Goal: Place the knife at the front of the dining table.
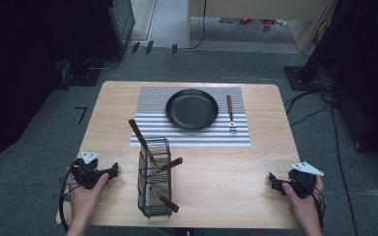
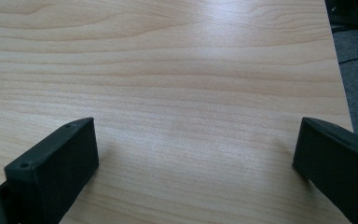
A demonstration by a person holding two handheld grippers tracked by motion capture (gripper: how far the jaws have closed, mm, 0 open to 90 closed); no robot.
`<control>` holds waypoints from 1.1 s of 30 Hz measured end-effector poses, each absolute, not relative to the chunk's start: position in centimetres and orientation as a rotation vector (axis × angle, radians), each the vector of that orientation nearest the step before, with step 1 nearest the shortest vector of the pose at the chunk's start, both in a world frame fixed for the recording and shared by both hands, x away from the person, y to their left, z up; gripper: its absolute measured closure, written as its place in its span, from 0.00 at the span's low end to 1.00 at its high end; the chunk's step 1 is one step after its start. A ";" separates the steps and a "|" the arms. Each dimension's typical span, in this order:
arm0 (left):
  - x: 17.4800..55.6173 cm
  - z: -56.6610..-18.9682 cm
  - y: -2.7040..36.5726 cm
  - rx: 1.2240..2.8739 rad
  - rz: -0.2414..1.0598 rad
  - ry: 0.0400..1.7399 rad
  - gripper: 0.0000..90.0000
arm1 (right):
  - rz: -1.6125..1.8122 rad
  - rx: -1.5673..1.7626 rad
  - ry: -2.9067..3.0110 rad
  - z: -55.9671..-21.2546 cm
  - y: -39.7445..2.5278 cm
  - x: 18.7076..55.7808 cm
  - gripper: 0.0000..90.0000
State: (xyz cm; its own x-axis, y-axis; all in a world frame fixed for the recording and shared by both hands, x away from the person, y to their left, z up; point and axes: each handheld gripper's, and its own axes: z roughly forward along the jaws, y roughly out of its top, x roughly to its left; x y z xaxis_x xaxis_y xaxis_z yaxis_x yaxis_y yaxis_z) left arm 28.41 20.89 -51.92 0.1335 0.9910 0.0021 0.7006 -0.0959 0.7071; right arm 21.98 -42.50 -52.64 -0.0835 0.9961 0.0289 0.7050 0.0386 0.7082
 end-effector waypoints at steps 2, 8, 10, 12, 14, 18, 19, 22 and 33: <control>28.4 -51.9 20.9 1.858 0.675 1.623 0.00 | 0.793 1.713 1.840 -52.6 -42.5 22.0 0.00; 28.3 -51.8 21.0 1.869 0.664 1.626 0.00 | 0.793 1.715 1.838 -52.6 -42.5 21.9 0.00; 28.3 -51.7 21.1 1.874 0.659 1.634 0.00 | 0.793 1.714 1.839 -52.6 -42.5 22.0 0.00; 28.3 -51.6 21.2 1.852 0.637 1.645 0.00 | 0.793 1.714 1.839 -52.6 -42.5 22.0 0.00; 28.1 -51.2 21.2 1.829 0.632 1.650 0.00 | 0.793 1.714 1.839 -52.6 -42.5 22.0 0.00; 27.5 -49.7 20.8 1.797 0.644 1.604 0.00 | 0.792 1.715 1.838 -52.6 -42.5 21.9 0.00; 27.3 -49.3 20.7 1.789 0.636 1.592 0.00 | 0.792 1.715 1.838 -52.6 -42.5 21.9 0.00; 27.0 -48.0 20.4 1.752 0.633 1.559 0.00 | 0.792 1.716 1.837 -52.6 -42.5 22.0 0.00; 26.4 -44.4 18.4 1.737 0.587 1.467 0.00 | 0.792 1.715 1.836 -52.6 -42.5 22.0 0.00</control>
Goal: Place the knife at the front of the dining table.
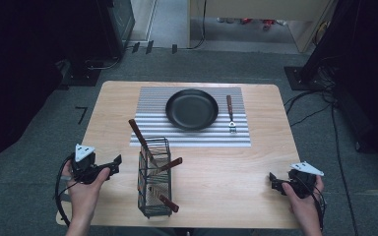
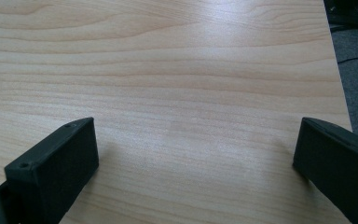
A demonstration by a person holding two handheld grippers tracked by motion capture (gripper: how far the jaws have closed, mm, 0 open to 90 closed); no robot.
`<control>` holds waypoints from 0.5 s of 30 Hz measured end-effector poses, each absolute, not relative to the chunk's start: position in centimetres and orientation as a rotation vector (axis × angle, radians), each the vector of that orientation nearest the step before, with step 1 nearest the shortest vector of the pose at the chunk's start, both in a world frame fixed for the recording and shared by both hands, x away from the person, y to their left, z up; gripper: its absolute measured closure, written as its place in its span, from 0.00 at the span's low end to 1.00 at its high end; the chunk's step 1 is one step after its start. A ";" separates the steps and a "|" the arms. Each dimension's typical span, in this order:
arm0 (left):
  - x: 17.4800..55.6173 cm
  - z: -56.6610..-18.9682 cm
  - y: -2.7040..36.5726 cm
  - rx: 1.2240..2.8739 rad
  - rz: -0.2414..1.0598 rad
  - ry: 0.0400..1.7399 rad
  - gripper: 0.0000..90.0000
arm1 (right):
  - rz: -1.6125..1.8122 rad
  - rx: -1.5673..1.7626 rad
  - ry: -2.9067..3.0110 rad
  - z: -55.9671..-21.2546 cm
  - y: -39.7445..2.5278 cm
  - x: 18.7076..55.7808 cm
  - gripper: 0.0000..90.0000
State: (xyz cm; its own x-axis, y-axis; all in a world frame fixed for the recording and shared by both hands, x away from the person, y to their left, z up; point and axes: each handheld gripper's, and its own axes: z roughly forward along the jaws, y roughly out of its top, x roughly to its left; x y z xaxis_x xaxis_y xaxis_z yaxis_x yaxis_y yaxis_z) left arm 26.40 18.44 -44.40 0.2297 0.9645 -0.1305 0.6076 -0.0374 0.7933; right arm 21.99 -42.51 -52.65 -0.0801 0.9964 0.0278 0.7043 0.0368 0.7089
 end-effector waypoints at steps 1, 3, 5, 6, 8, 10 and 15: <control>26.3 -44.1 18.2 1.735 0.590 1.457 0.00 | 0.791 1.714 1.836 -52.6 -42.5 22.0 0.00; 26.0 -43.5 17.8 1.743 0.586 1.434 0.00 | 0.791 1.718 1.834 -52.6 -42.5 22.0 0.00; 25.8 -43.0 17.6 1.740 0.591 1.425 0.00 | 0.789 1.721 1.830 -52.6 -42.5 22.0 0.00; 25.6 -42.8 17.5 1.738 0.592 1.416 0.00 | 0.789 1.721 1.830 -52.6 -42.5 22.0 0.00; 25.4 -42.3 17.3 1.741 0.584 1.403 0.00 | 0.790 1.721 1.830 -52.6 -42.5 22.0 0.00; 25.3 -42.0 17.0 1.742 0.576 1.385 0.00 | 0.789 1.721 1.830 -52.6 -42.5 22.0 0.00; 25.1 -41.6 16.0 1.758 0.558 1.346 0.00 | 0.787 1.729 1.820 -52.6 -42.5 22.0 0.00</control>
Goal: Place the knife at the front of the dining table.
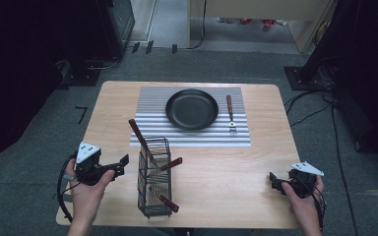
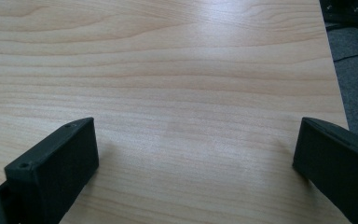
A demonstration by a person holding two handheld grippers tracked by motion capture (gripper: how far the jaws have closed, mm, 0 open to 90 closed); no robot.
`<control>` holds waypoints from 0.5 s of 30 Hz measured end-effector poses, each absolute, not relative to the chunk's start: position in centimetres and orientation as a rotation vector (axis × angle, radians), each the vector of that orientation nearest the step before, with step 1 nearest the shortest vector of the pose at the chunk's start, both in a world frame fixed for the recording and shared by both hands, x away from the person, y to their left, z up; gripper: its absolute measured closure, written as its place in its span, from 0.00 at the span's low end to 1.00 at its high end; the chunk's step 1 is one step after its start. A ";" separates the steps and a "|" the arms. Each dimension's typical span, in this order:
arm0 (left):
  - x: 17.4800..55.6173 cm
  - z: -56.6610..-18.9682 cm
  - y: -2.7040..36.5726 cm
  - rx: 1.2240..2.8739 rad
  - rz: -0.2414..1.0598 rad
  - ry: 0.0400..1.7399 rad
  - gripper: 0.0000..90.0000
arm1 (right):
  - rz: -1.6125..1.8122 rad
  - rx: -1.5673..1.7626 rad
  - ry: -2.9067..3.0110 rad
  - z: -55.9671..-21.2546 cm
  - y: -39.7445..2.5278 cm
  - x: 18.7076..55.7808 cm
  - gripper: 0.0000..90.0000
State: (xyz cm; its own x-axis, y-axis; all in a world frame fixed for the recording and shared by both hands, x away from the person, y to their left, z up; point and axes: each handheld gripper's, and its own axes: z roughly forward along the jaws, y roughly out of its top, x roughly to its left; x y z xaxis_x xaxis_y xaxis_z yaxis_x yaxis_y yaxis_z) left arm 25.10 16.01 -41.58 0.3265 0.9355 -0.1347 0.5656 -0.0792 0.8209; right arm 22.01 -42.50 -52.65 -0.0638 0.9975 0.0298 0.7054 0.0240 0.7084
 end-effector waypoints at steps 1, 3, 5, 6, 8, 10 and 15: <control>25.1 -41.6 15.8 1.761 0.549 1.345 0.00 | 0.783 1.733 1.814 -52.6 -42.5 22.0 0.00; 25.0 -41.4 15.5 1.752 0.526 1.338 0.00 | 0.783 1.733 1.813 -52.6 -42.5 22.0 0.00; 24.9 -40.9 15.3 1.745 0.524 1.320 0.00 | 0.782 1.736 1.812 -52.6 -42.5 22.0 0.00; 25.0 -40.7 15.3 1.740 0.525 1.315 0.00 | 0.782 1.736 1.812 -52.6 -42.5 22.0 0.00; 24.9 -40.3 15.1 1.725 0.516 1.301 0.00 | 0.782 1.735 1.812 -52.6 -42.5 22.0 0.00; 25.0 -40.0 14.8 1.714 0.507 1.300 0.03 | 0.782 1.736 1.812 -52.6 -42.5 22.0 0.00; 25.4 -39.9 13.9 1.719 0.484 1.292 0.08 | 0.782 1.736 1.812 -52.6 -42.5 22.0 0.00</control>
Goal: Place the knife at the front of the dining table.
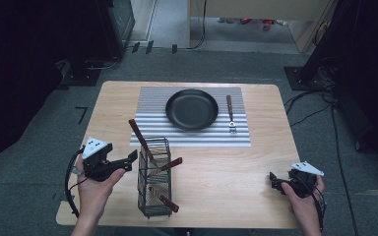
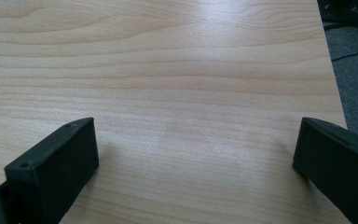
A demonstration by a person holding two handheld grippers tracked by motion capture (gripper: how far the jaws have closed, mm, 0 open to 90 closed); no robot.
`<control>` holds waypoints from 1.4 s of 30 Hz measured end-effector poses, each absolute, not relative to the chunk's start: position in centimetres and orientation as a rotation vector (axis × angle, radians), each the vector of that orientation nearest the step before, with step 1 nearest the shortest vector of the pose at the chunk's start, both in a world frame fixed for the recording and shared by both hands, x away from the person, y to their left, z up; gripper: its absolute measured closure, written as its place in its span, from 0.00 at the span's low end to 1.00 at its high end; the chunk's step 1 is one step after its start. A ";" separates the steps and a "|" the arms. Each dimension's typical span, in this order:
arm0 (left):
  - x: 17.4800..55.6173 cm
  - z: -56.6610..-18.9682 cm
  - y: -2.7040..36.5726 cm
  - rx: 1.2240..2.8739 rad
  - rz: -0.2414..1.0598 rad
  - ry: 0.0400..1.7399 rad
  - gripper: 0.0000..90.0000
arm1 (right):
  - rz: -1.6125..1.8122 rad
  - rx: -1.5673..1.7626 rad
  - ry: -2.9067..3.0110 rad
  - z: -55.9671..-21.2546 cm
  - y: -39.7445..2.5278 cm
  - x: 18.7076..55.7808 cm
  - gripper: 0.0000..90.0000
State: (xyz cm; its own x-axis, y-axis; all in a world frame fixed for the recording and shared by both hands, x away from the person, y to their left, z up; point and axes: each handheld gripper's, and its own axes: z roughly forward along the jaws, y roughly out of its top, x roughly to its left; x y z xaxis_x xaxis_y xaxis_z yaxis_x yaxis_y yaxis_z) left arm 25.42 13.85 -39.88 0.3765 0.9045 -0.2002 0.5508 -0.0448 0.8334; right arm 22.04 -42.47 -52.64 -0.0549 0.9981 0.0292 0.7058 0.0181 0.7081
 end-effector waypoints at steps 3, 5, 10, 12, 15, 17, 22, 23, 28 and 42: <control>25.6 -39.8 13.4 1.705 0.468 1.282 0.17 | 0.782 1.735 1.813 -52.6 -42.5 22.0 0.00; 25.8 -39.7 13.2 1.700 0.444 1.265 0.21 | 0.782 1.735 1.812 -52.6 -42.5 22.0 0.00; 26.2 -39.6 12.1 1.725 0.422 1.206 0.33 | 0.783 1.733 1.813 -52.6 -42.5 22.1 0.00; 26.8 -39.8 11.8 1.720 0.408 1.218 0.39 | 0.782 1.736 1.812 -52.6 -42.5 22.0 0.00; 27.9 -40.2 11.4 1.726 0.378 1.235 0.50 | 0.782 1.734 1.813 -52.6 -42.5 22.1 0.00; 28.4 -40.6 11.1 1.739 0.373 1.246 0.55 | 0.782 1.736 1.812 -52.6 -42.5 22.0 0.00; 29.0 -41.2 10.4 1.765 0.399 1.250 0.63 | 0.782 1.735 1.812 -52.6 -42.5 22.0 0.00; 29.0 -41.3 10.3 1.762 0.398 1.243 0.65 | 0.782 1.736 1.812 -52.6 -42.5 22.0 0.00; 29.1 -41.4 10.4 1.732 0.376 1.237 0.80 | 0.782 1.734 1.812 -52.6 -42.5 22.0 0.00; 28.9 -41.6 11.5 1.715 0.334 1.223 0.80 | 0.782 1.735 1.812 -52.6 -42.5 22.0 0.00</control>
